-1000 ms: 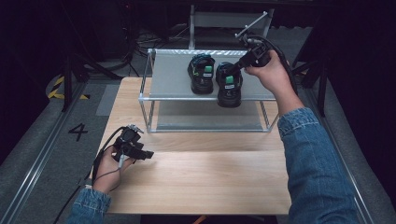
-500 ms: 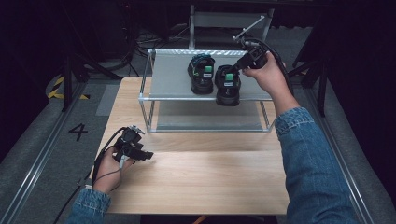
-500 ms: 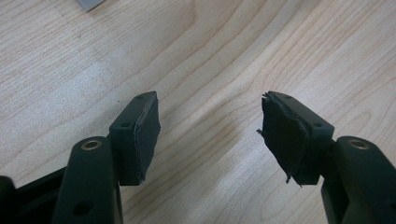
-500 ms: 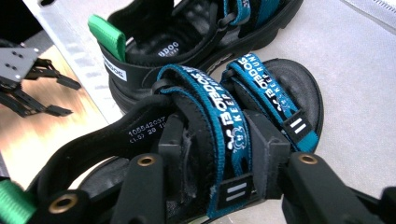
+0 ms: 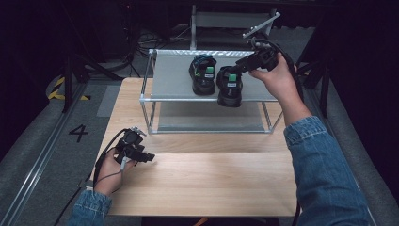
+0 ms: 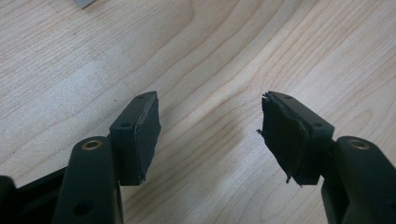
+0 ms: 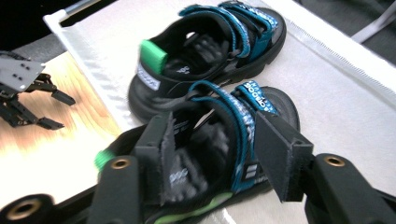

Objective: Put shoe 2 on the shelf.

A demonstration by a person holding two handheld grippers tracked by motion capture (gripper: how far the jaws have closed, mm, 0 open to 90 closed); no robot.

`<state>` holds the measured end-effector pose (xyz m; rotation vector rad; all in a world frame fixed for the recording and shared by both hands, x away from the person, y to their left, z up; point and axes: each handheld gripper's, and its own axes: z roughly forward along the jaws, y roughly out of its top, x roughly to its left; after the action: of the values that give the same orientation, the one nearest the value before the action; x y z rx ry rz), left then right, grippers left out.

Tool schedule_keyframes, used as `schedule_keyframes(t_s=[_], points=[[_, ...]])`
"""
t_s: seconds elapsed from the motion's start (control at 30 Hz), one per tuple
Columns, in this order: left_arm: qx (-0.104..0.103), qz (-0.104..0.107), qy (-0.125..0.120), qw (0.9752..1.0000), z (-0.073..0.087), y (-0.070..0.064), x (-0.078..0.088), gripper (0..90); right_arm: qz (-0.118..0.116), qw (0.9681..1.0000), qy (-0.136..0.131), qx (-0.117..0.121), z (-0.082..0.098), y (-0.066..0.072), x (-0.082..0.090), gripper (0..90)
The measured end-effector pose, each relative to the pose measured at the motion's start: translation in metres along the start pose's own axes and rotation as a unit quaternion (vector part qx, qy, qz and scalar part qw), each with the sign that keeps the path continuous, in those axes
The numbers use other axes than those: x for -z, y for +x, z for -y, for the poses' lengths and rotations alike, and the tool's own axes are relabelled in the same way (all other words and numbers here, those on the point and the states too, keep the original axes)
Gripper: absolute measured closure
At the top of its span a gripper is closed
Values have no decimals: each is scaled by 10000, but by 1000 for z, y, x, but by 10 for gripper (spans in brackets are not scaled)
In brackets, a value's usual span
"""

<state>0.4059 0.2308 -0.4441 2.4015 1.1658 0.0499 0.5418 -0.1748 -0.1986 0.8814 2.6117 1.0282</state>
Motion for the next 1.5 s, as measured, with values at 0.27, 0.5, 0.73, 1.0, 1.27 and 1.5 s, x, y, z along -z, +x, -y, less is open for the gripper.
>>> schedule_keyframes(t_s=[0.27,0.5,0.73,1.0,1.27,1.5], points=[[-15,-12,9,10000,-1,-2,-1,376,-4,9989,-403,231,20,31,37,531],[-29,-31,39,10000,-2,-4,-1,377,-205,9986,-304,373,57,62,42,587],[-54,-55,76,9999,-2,-5,-2,377,-385,9990,-13,238,82,70,18,616],[-47,-57,68,9999,-1,-4,-2,377,-611,9980,178,-33,88,62,-9,805],[-58,-68,88,9999,-1,-5,-2,381,-315,9993,212,45,82,53,-18,897],[-21,-80,105,9999,1,-5,-1,381,76,9994,319,111,70,45,-31,898]])
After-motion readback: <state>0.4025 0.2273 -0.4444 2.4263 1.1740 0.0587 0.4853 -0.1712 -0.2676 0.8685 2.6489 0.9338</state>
